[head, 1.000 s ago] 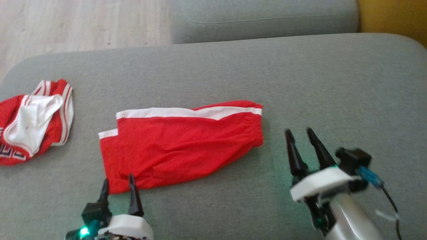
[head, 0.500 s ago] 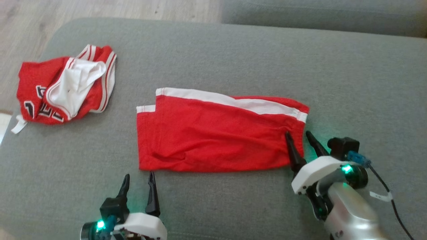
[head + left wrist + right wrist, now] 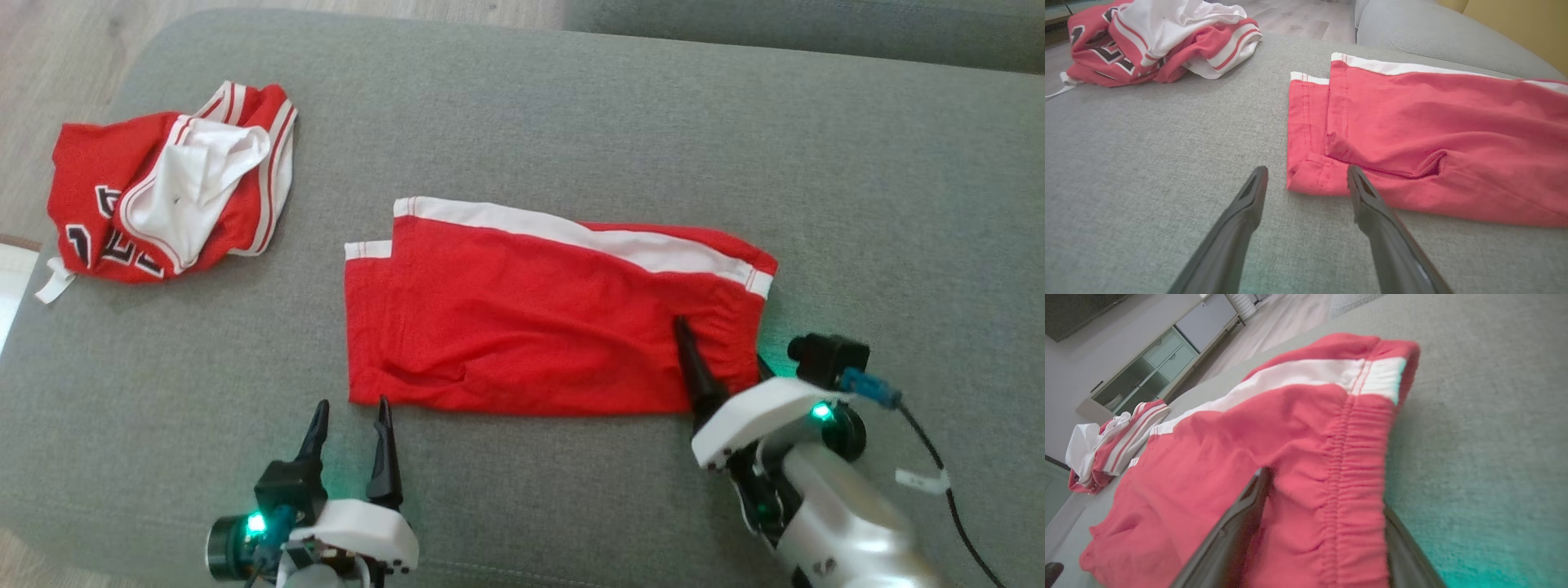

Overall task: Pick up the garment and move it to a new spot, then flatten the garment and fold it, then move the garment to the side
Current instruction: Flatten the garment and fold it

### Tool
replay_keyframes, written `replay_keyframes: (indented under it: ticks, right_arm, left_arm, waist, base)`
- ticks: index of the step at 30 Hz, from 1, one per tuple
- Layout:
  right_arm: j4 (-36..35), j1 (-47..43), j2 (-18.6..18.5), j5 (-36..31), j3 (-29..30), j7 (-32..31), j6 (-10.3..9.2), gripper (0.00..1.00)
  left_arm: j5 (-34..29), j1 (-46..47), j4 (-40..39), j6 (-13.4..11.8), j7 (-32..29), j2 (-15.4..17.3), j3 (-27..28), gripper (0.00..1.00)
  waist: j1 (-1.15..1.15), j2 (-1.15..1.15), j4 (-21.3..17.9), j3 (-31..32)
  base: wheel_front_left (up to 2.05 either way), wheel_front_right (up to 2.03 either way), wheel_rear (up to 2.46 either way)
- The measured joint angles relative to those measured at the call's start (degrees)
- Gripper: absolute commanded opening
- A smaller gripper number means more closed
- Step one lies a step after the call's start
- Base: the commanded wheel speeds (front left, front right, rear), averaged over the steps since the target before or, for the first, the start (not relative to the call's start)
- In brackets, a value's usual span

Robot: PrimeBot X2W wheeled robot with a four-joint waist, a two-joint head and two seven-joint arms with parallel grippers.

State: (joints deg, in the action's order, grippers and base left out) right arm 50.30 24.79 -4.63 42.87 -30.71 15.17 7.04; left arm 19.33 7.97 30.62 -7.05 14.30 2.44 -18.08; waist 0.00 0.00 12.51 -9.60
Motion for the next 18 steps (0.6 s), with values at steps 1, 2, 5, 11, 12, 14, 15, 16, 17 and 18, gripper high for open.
replay_keyframes:
  ticks: [1,2,5,11,12,14,15,16,17,18]
  right_arm:
    - [0.3,0.6,0.0,1.2,-0.3,0.0,0.0,0.0]
    - [0.8,1.2,0.0,2.2,-0.3,0.0,0.0,0.0]
    - [2.4,3.2,0.3,3.7,0.2,0.0,0.0,0.0]
    - [3.1,2.5,1.9,2.8,8.3,-0.1,0.08,0.0]
    - [2.9,2.1,1.6,2.4,9.9,-0.1,0.08,0.0]
    - [2.4,0.4,0.3,1.6,12.4,-0.1,0.08,0.0]
    - [2.1,-0.5,-0.6,0.9,13.5,-0.1,0.08,0.0]
    - [1.9,-1.4,-1.5,0.4,14.7,-0.3,0.08,0.0]
    - [1.6,-2.1,-2.3,-0.2,15.6,-0.4,0.08,0.0]
    - [1.3,-2.7,-3.0,-1.0,16.2,-0.4,0.08,0.0]
  left_arm:
    - [0.0,0.1,0.0,0.0,0.0,0.0,-0.3,1.0]
    - [0.0,0.1,0.0,0.0,0.0,0.0,-0.4,1.0]
    - [0.0,0.1,0.0,0.0,0.0,0.0,-0.3,1.0]
    - [-0.3,-0.1,0.1,0.6,0.0,0.0,0.1,1.0]
    - [-0.2,-0.2,0.1,0.6,0.0,0.0,0.0,1.0]
    - [-0.2,-0.3,0.1,0.6,0.0,0.0,-0.1,1.0]
    - [-0.2,-0.3,0.1,1.0,0.0,0.0,-0.3,1.0]
    - [-0.2,-0.4,0.1,1.2,0.0,0.0,-0.5,1.0]
    - [-0.2,-0.4,0.1,1.3,0.0,0.0,-0.7,1.0]
    - [-0.1,-0.4,0.1,1.5,0.0,0.0,-0.9,1.0]
  waist:
    - [0.0,0.0,0.2,-0.1]
    - [0.0,0.0,0.3,-0.2]
    - [0.0,0.0,0.4,-0.2]
    - [0.0,0.0,-1.9,0.9]
    - [0.0,0.0,-2.5,1.2]
    - [0.0,0.0,-3.8,1.8]
    - [0.0,0.0,-4.5,2.1]
    - [0.0,0.0,-5.2,2.4]
    - [0.0,0.0,-5.9,2.7]
    - [0.0,0.0,-6.6,3.0]
  base:
    - [0.0,0.0,0.0]
    - [0.0,0.0,0.0]
    - [0.0,0.0,0.0]
    - [0.0,0.0,0.0]
    - [0.0,0.0,0.0]
    - [0.0,0.0,0.0]
    - [0.0,0.0,0.0]
    - [0.0,0.0,0.0]
    - [0.0,0.0,0.0]
    - [0.0,0.0,0.0]
